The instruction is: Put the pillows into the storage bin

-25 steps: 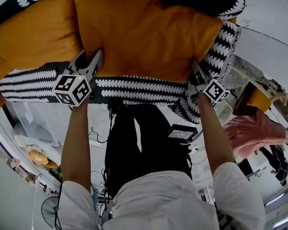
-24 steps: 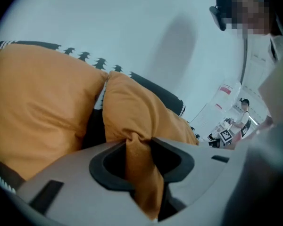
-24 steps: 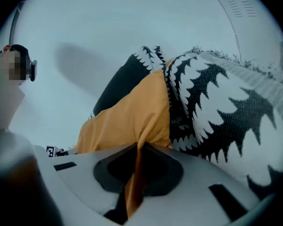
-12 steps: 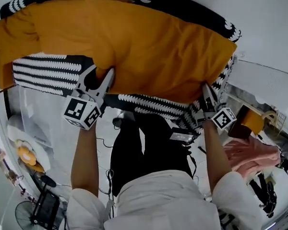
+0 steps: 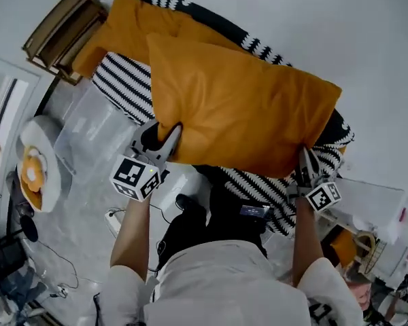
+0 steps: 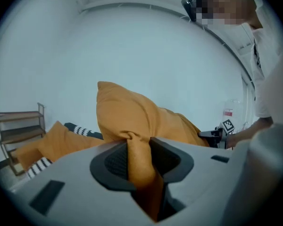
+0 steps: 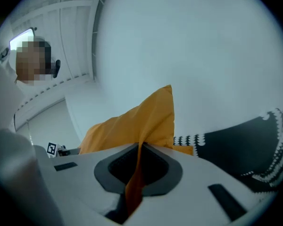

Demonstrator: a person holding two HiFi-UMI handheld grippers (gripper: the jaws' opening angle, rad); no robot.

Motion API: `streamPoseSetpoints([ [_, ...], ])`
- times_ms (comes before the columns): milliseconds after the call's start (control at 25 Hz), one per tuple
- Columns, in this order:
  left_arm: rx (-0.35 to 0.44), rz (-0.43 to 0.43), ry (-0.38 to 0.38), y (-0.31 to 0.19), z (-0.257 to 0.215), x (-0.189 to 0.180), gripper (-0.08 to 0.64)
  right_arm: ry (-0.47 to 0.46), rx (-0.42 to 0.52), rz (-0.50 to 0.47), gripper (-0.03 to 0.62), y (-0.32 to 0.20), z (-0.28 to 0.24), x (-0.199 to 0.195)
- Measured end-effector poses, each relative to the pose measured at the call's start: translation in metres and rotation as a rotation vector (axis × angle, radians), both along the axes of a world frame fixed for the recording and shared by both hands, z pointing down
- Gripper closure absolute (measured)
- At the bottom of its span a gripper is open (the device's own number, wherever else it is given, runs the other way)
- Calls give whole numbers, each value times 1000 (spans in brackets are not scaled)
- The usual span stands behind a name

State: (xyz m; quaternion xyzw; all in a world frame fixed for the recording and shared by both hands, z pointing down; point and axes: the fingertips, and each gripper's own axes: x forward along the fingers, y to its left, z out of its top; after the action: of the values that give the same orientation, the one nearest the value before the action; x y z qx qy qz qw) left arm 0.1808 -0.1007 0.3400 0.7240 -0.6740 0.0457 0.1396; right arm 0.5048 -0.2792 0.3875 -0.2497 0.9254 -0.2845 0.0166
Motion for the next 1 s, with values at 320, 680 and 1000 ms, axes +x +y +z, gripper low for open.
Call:
streamPoseSetpoints([
  [320,118,-244,-114,193,-110,-87,434,-117,102,-252,555,102,-101,-158],
  [680,198,-511,-219,399,-174,-159,433,-210,185,-533,557,244,-176,-315],
  [1000,195,-772,-244,515,-153,-194,433,-224,189,-750,557,326,-169,-438],
])
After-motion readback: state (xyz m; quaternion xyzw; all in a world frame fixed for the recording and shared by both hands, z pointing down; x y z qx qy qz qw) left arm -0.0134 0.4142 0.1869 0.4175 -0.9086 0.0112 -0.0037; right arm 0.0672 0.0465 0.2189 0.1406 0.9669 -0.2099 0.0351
